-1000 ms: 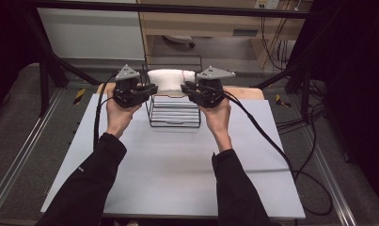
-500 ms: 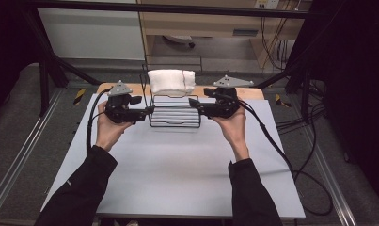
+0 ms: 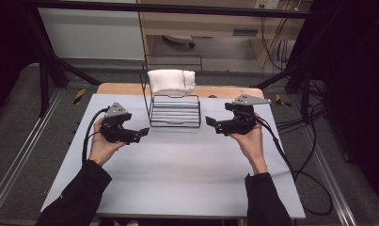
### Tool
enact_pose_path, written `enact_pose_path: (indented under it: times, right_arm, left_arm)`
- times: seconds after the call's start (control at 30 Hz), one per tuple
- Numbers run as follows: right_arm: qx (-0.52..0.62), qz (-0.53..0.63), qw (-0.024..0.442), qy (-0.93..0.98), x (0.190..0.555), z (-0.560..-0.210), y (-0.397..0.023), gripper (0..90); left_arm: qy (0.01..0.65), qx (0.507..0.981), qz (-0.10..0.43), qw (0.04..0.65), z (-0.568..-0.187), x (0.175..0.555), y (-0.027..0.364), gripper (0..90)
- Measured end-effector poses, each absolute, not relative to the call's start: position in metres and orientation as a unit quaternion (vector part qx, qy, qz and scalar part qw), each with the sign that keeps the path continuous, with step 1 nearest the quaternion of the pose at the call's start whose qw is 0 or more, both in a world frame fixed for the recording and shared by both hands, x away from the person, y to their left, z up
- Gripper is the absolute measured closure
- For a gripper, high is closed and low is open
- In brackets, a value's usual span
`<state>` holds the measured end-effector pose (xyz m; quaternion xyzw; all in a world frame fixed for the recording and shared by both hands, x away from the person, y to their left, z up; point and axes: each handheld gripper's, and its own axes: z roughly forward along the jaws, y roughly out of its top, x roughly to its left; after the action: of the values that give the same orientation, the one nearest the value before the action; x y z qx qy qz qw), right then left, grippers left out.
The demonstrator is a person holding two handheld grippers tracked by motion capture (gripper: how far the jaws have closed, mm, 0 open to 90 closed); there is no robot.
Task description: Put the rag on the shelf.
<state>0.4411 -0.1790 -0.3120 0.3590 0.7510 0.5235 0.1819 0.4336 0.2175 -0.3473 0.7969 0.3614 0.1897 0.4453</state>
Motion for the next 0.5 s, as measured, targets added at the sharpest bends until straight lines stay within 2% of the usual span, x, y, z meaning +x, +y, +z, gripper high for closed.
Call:
enact_pose_path:
  times: [0.5]
  right_arm:
    - [0.366,0.505,0.150,0.767,0.414,-0.370,-0.209,0.7]
  left_arm:
    - [0.368,0.807,0.169,0.431,-0.398,0.402,0.246,8.9]
